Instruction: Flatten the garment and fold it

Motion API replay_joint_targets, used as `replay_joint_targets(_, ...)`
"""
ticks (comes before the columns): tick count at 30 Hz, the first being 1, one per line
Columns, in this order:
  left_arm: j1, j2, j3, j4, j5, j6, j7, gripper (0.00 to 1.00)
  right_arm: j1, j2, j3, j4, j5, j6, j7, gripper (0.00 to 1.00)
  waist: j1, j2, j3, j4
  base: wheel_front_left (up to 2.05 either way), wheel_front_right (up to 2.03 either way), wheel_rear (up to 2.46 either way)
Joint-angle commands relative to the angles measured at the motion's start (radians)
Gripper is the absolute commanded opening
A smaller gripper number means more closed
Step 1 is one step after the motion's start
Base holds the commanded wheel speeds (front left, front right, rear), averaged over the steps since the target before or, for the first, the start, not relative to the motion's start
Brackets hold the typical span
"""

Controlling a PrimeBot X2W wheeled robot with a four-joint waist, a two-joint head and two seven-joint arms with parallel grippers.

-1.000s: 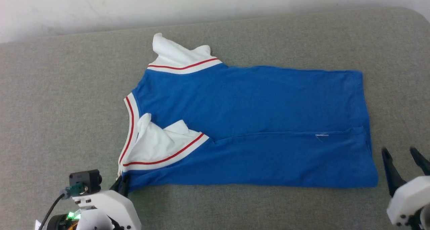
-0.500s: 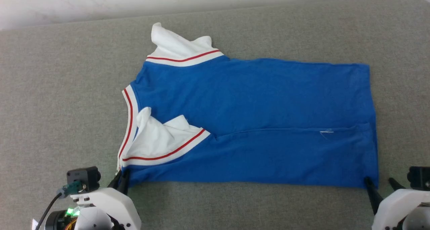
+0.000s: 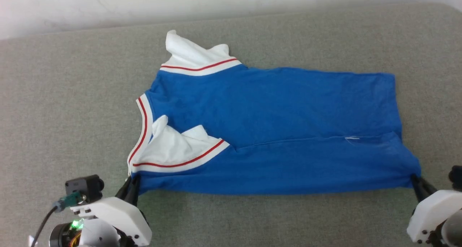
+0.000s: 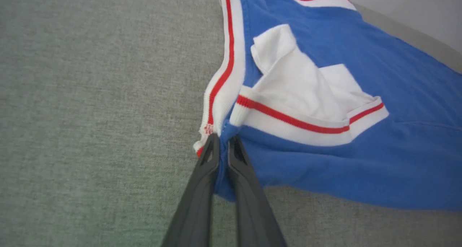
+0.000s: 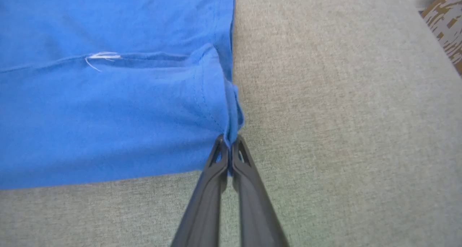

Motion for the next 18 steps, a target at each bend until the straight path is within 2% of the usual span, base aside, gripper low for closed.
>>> replay_joint_targets(1,0.013,0.002,0.011,-0.012,-0.005,0.008,0.0,0.0,-0.003,-0.009,-0.012,-0.014,0.006,-0.002,0.0,0.0,0.0,-0.0001,-0.015,0.003,0.0,0.0,0.0)
replay_joint_targets(7,0.086,0.026,0.029,-0.135,-0.03,0.038,0.046,0.0,0.036,-0.001,-0.061,-0.129,0.008,-0.002,0.041,0.0,0.0,-0.0001,-0.045,0.012,0.0,0.0,0.0)
replay_joint_targets(12,0.164,0.05,0.032,-0.222,-0.03,0.079,0.09,0.0,0.085,0.021,-0.091,-0.205,0.009,-0.002,0.075,0.0,0.0,-0.0001,-0.048,0.019,0.0,0.0,0.0)
replay_joint_targets(18,0.238,0.03,0.006,-0.256,-0.057,0.1,0.122,0.0,0.149,0.055,-0.113,-0.23,0.012,-0.002,0.117,0.0,0.0,-0.0001,-0.043,0.03,0.0,0.0,0.0)
